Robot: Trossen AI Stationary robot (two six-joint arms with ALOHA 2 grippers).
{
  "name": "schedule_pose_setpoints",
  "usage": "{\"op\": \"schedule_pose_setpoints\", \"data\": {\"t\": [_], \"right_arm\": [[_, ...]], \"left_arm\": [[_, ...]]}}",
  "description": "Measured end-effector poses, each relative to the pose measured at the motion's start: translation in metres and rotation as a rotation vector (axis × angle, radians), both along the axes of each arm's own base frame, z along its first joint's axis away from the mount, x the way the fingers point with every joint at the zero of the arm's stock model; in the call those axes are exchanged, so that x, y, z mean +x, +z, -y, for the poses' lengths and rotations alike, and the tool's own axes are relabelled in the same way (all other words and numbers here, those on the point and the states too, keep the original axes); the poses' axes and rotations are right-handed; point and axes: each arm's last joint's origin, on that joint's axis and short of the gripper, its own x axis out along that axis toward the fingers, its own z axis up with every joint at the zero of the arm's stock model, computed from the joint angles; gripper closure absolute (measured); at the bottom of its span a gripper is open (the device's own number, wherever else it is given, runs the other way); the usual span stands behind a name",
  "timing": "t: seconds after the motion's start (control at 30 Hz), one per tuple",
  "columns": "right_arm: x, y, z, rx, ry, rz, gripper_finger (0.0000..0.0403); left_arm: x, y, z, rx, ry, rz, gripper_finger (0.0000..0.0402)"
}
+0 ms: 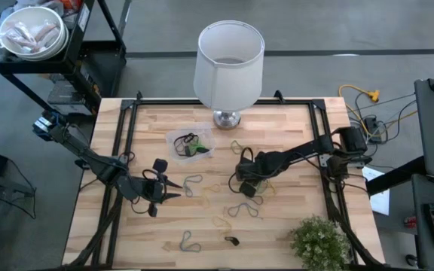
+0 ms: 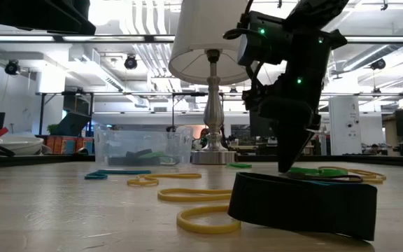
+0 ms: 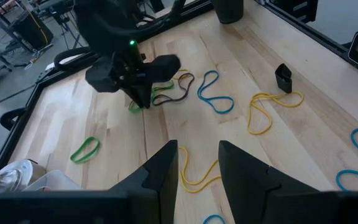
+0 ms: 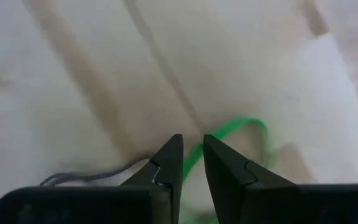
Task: Pick and place rubber bands into bin
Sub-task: Put the green rubber band into the transparent bin
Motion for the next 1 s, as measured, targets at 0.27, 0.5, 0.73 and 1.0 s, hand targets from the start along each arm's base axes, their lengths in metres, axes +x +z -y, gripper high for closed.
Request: {"op": "schedule_pose_setpoints", "data": {"t": [0.27, 0.5, 0.73, 1.0], "right_arm": [[0.0043, 0.0050, -0.0054, -0.005, 0.033, 0.022, 0.0344], [0.0034, 0.0047, -0.0053, -0.006, 0.031, 0.014, 0.0344], [0.0006, 0.0041, -0.0050, -0.003, 0.003, -0.012, 0.0344], [-0.0039, 0.0033, -0.0044, -0.003, -0.033, -0.053, 0.0344]], "left_arm": [[0.0000, 0.0000, 0.0000, -0.003, 0.001, 0.000, 0.0301], [0.0000, 0.0000, 0.0000, -0.003, 0.001, 0.000, 0.0301], [0.0000, -0.0001, 0.0000, -0.004, 0.002, 0.000, 0.0301], [-0.0001, -0.0007, 0.0000, -0.003, 0.001, -0.002, 0.0301]]}}
